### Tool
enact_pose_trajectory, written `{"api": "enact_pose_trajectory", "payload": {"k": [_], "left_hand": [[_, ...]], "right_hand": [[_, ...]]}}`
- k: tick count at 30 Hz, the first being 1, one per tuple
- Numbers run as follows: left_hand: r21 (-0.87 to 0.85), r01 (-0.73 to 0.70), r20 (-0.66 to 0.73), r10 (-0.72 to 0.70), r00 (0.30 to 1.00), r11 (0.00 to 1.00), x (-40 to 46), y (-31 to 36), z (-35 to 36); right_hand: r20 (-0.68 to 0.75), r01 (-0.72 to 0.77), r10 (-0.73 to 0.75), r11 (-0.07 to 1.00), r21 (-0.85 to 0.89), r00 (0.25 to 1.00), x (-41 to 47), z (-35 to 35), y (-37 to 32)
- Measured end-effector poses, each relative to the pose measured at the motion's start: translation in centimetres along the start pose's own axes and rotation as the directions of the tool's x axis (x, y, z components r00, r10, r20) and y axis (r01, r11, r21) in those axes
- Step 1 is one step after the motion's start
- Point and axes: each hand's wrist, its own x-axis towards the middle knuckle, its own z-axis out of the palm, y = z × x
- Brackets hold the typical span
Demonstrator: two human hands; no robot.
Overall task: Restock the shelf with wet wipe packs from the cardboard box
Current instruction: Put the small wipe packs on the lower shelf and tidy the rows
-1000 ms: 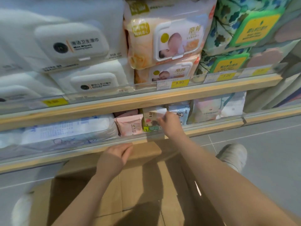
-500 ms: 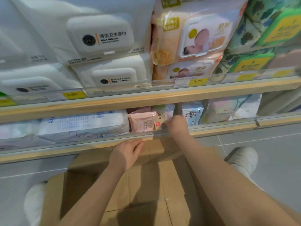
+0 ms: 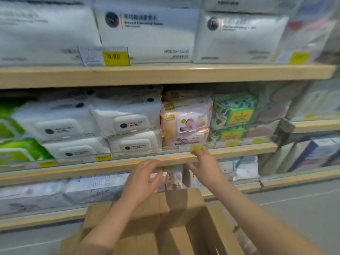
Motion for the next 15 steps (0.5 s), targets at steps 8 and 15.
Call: {"api": "enact_pose_trajectory", "payload": {"k": [8,15], "left_hand": [[0.033,-0.216,-0.117,0.219,0.969,0.976,3.2,7.2,-3.8],[0.300,-0.305,-0.074,0.340,0.937,0.904,11.1,11.7,-2.2]], "right_hand": [[-0.151,0.222,-0.243,0.965,-0.141,0.958,1.0,-6.7,-1.4],[-0.233,0.176,-0.317,0.861,-0.477,0.919,3.6,-11.9,4.9]]}}
